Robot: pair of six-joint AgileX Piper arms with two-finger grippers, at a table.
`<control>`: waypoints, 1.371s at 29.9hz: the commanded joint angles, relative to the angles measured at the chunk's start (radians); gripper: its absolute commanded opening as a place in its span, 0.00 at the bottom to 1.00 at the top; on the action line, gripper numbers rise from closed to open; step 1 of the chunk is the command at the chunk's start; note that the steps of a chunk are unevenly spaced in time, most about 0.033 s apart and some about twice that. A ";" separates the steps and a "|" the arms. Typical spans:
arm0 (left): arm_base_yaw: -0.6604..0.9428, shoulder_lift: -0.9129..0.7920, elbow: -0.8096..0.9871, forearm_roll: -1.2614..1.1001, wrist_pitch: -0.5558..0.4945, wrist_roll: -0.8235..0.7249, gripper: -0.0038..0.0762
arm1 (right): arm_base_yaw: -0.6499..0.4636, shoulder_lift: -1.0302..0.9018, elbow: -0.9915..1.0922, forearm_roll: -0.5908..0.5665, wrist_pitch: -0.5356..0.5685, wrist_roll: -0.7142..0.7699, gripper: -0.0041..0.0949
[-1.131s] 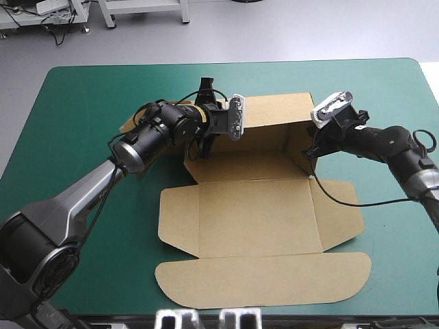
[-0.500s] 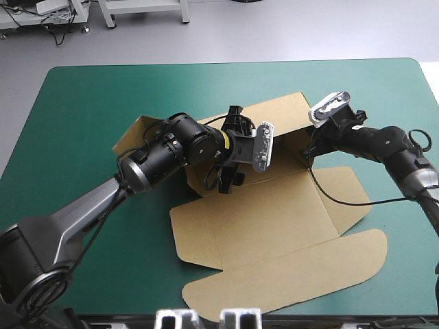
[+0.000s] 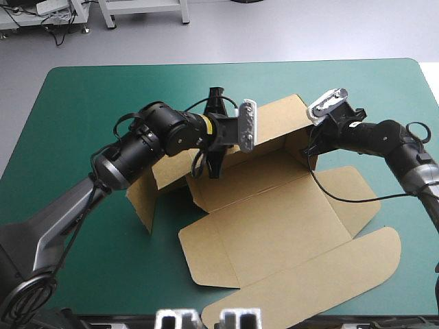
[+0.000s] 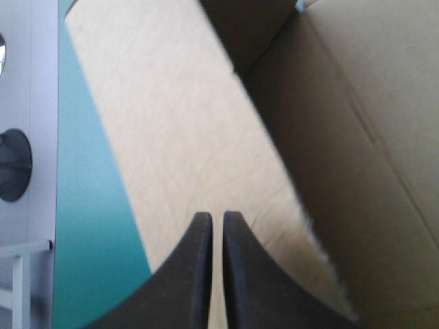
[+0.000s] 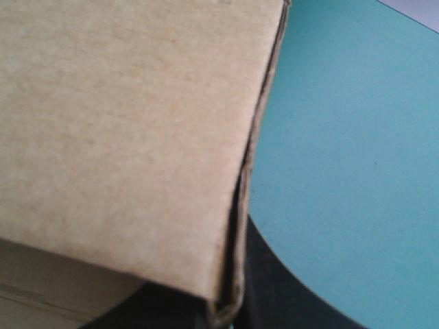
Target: Fold the box
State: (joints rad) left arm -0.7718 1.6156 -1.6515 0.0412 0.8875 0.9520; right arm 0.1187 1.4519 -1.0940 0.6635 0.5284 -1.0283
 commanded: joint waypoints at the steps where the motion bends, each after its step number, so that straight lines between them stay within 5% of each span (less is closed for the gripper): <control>1: 0.093 -0.048 -0.036 0.002 -0.077 -0.081 0.06 | 0.001 -0.039 -0.101 -0.186 0.067 0.194 0.02; 10: 0.418 -0.048 -0.036 -0.237 -0.105 -0.148 0.06 | 0.001 0.002 -0.336 -0.409 0.469 0.495 0.02; 17: 0.548 -0.048 -0.036 -0.270 -0.100 -0.218 0.06 | 0.001 0.174 -0.519 -0.490 0.681 0.565 0.02; 25: 0.578 -0.101 -0.032 -0.266 0.016 -0.259 0.05 | 0.001 0.444 -0.767 -0.491 0.720 0.608 0.02; 35: 0.578 -0.204 -0.022 -0.256 0.121 -0.341 0.04 | 0.001 0.530 -0.852 -0.491 0.706 0.593 0.04; 38: 0.578 -0.228 0.019 -0.238 0.119 -0.363 0.04 | 0.001 0.528 -0.854 -0.491 0.672 0.593 0.15; 41: 0.578 -0.242 0.065 -0.208 0.114 -0.394 0.04 | 0.001 0.528 -0.877 -0.491 0.681 0.593 0.38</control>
State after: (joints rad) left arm -0.1929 1.4185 -1.5986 -0.1783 1.0483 0.5969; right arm 0.1224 2.0191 -1.9340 0.2099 1.1611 -0.4137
